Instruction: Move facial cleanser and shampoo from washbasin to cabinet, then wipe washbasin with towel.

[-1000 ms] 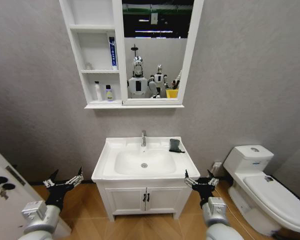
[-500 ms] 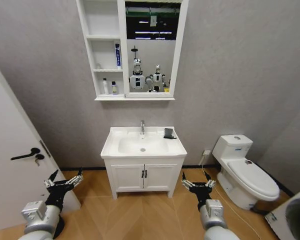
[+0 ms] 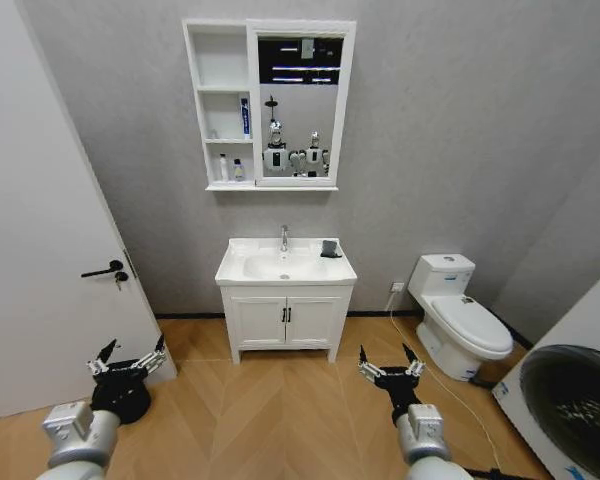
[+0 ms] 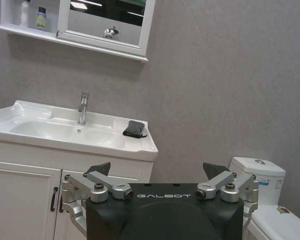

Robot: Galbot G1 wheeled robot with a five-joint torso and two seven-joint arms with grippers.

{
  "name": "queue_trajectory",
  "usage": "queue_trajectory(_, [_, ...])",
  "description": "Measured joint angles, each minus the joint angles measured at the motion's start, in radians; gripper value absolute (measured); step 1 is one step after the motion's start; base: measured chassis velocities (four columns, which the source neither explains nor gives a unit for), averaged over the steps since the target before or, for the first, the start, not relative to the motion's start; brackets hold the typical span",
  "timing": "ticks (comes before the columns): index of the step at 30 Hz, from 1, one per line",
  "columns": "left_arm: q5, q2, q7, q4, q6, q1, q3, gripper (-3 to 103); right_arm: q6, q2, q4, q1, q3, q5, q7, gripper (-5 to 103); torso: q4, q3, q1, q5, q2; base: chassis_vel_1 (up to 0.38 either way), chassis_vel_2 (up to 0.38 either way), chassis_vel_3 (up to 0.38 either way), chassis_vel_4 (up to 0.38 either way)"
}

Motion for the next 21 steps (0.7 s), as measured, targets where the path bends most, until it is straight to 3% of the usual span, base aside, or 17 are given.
queue_trajectory(10, [0.0,0.0,0.0,0.0,0.0,0.0,0.0,100,-0.016,-0.04,-0.016,0.026,0.004,0.027,0.009,100,0.0005,0.0,0.001,-0.0007,-0.001,-0.051,0.007,0.052,-0.021])
queue_trajectory(21, [0.0,0.0,0.0,0.0,0.0,0.0,0.0,100,0.013,-0.057,-0.022,0.054,0.015,0.066,-0.003,100,0.0005,0.0,0.0,-0.0008,0.0,0.0,0.0,0.0,0.0])
